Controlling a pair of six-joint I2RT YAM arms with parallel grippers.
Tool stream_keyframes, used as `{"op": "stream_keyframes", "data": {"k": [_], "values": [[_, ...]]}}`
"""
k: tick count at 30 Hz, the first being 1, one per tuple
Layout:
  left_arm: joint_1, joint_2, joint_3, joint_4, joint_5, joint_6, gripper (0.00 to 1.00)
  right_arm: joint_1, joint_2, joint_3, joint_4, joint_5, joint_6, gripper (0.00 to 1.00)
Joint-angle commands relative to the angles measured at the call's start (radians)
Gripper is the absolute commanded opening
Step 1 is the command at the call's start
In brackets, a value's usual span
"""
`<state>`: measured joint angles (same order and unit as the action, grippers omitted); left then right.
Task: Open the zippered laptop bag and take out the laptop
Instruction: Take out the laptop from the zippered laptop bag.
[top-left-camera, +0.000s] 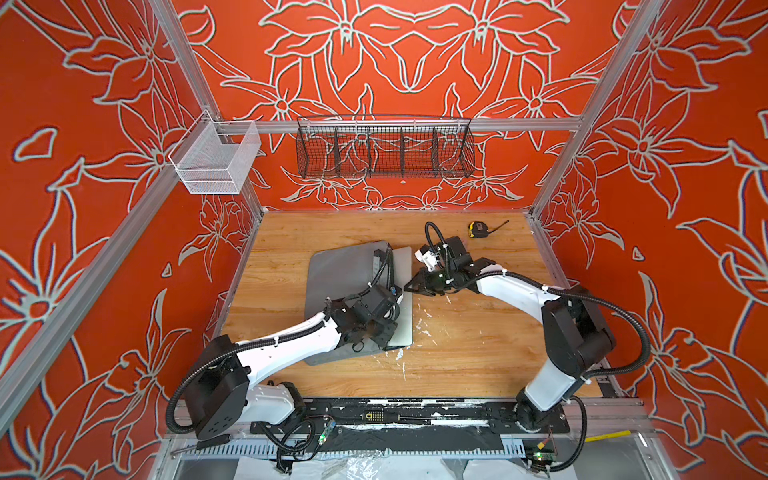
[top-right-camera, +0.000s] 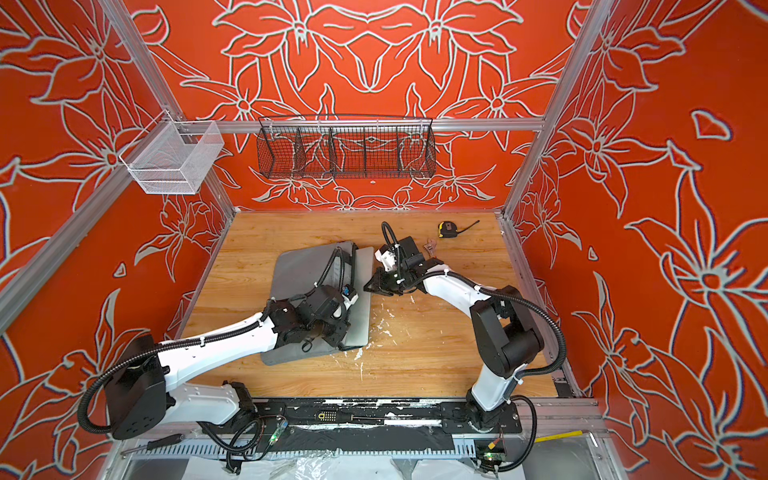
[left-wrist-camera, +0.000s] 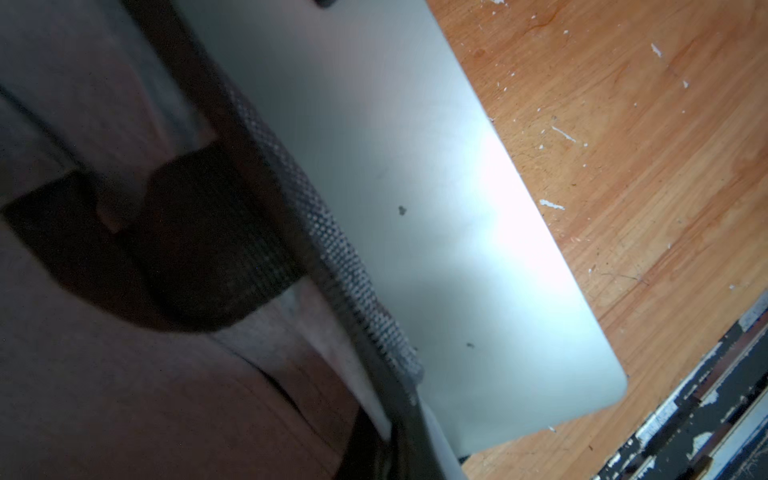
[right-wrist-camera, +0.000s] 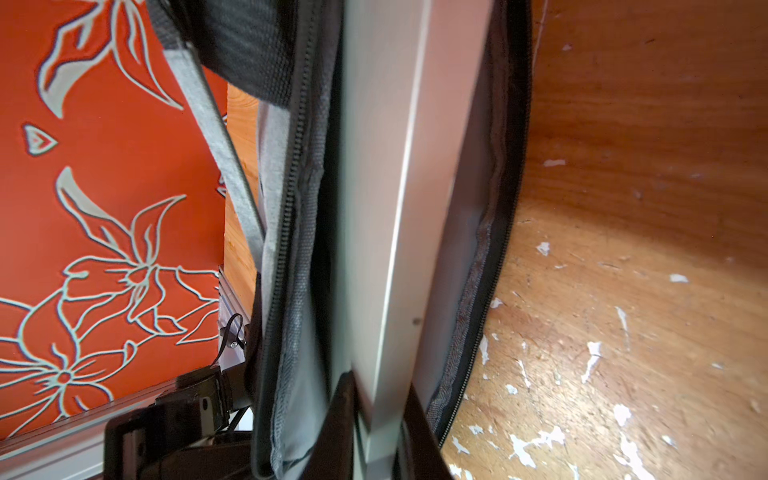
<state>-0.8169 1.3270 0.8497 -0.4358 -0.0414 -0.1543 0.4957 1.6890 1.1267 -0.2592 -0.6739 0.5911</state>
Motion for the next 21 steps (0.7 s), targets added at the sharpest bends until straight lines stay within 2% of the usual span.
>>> {"op": "stream_keyframes", "data": {"k": [1, 6, 21], "values": [[0.005, 0.014, -0.028, -0.064, 0.002, 0.003, 0.00, -0.012, -0.054, -0.030, 0.007, 0.016, -0.084, 0.00], [0.005, -0.017, -0.048, -0.056, -0.007, -0.005, 0.00, -0.028, -0.083, -0.063, 0.040, -0.014, -0.075, 0.00], [0.030, -0.090, -0.086, -0.080, -0.079, -0.091, 0.00, -0.068, -0.247, -0.265, 0.125, 0.084, -0.002, 0.00]]}}
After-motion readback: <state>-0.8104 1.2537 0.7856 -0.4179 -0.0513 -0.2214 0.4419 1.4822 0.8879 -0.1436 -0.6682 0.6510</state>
